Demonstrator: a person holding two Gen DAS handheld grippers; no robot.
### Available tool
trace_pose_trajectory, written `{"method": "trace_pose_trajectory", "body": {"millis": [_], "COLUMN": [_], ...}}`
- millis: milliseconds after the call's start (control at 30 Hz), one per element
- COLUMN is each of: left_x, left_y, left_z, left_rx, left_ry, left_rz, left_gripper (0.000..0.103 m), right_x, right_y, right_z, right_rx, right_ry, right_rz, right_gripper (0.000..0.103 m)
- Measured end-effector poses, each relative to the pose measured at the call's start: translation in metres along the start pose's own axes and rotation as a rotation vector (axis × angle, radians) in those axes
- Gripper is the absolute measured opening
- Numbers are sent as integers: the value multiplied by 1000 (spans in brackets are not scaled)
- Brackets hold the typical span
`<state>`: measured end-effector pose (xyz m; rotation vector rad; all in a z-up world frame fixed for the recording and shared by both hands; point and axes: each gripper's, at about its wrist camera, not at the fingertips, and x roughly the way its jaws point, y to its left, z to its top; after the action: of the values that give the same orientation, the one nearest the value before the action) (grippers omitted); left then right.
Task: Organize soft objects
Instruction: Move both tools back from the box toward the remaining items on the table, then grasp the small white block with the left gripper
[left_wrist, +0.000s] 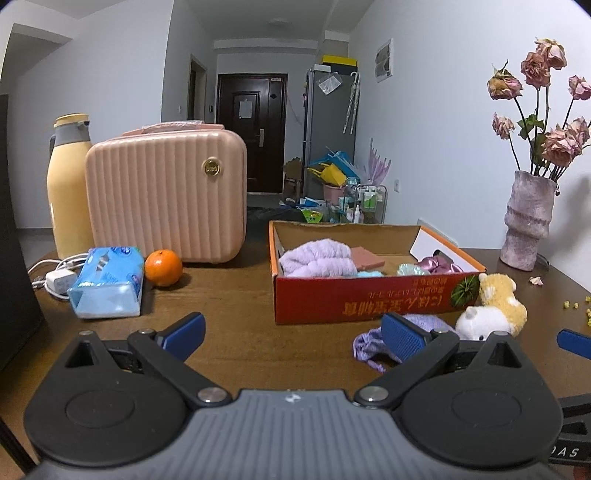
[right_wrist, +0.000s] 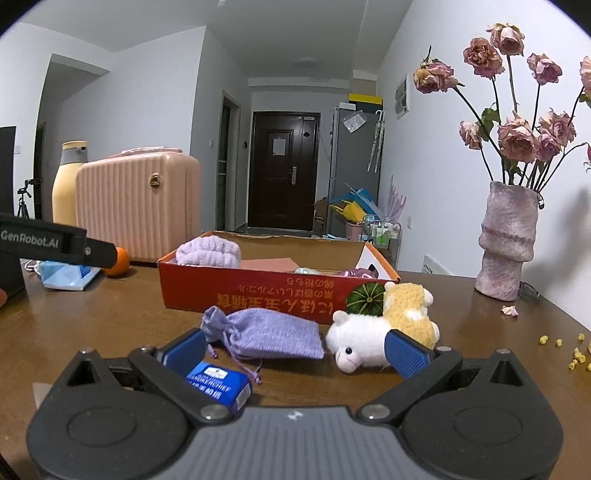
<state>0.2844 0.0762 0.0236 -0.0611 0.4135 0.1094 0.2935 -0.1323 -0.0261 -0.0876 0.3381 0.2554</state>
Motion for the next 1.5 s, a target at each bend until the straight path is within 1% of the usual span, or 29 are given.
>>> {"method": "trace_pose_trajectory", "body": {"millis": [400,733,833,1233,1300,1400,1467,1500], "left_x": [-25,-39,-41,-32,-29,-24,-21,-19], "left_y": [3,5,6,5,6,7,8,8], "left_z": [-25,-43,-49,-72,-74,-76,-77,-77], "left_rx": [4,5,5,24,20,15,8,5], "left_ry": [19,44,64,185,203,226,243,253], "left_rz": [-9,-9,-1,48,52,58,53,47], "left_gripper": [103,103,103,103,100,89,76,72], "right_x": [-20,-33,-34,-33,-32,-30,-30,-30], "right_y": [2,-1,-1,1,1,0,0,0], "right_z": [-12,-21,-24,-31,-31,-32,-31,-31], "right_rx": [-5,5,6,0,2,5,5,5], "right_ry": [22,48,63,117,123,130,132,132], "right_rz": [10,1,-5,-20,-21,-22,-22,-22], "right_gripper": [103,103,103,103,103,103,103,103]}}
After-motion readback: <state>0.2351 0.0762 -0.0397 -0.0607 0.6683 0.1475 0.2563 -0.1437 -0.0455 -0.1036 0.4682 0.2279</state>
